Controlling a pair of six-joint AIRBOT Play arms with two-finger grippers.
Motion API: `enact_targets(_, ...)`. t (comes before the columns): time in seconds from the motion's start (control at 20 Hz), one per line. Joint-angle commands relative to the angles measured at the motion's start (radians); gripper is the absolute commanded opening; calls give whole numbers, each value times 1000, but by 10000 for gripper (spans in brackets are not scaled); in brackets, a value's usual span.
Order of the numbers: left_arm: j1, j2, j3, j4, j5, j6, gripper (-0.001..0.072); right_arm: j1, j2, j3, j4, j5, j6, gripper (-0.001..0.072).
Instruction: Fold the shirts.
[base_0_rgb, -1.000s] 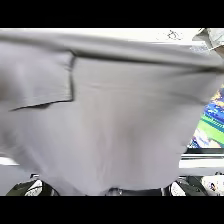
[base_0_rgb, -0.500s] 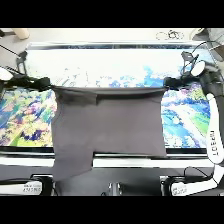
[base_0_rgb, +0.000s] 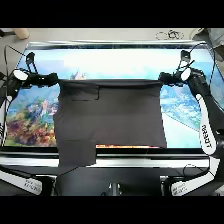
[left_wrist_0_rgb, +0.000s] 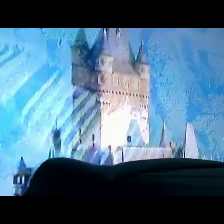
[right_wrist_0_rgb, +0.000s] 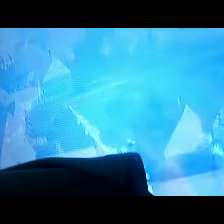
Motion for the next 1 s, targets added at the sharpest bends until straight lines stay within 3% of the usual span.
enact_targets(0.0, 21, 6, -1, 124, -388, -58, 32, 2, 35, -5, -24, 437, -15, 19)
enact_targets(0.1, 6, -6, -87, 166, -492, -88, 33, 2, 12, -39, -6, 524, -15, 20)
enact_targets(0.25, -18, -8, -196, 157, -476, -108, 34, 2, -31, -50, 54, 500, -10, 19)
enact_targets(0.3, -19, -7, -194, 154, -478, -137, 93, 2, -32, -49, 67, 472, 9, 36)
enact_targets(0.4, 2, 11, -145, 142, -540, -166, 509, 0, -17, -10, 66, 533, 33, 414)
enact_targets(0.45, 21, 33, -115, 147, -591, -152, 544, 0, -1, 18, 37, 607, 6, 432)
enact_targets(0.6, 105, 163, -164, 148, -659, -132, 511, 0, 84, -20, -82, 806, -25, 429)
enact_targets(0.7, 155, 304, -364, 148, -646, -90, 451, 0, 164, -180, -63, 780, -44, 426)
enact_targets(0.85, 210, 521, -779, 142, -562, -40, 452, -22, 251, -410, -55, 705, -82, 426)
enact_targets(0.95, 210, 620, -967, 138, -500, -30, 452, -93, 267, -484, 32, 681, -82, 426)
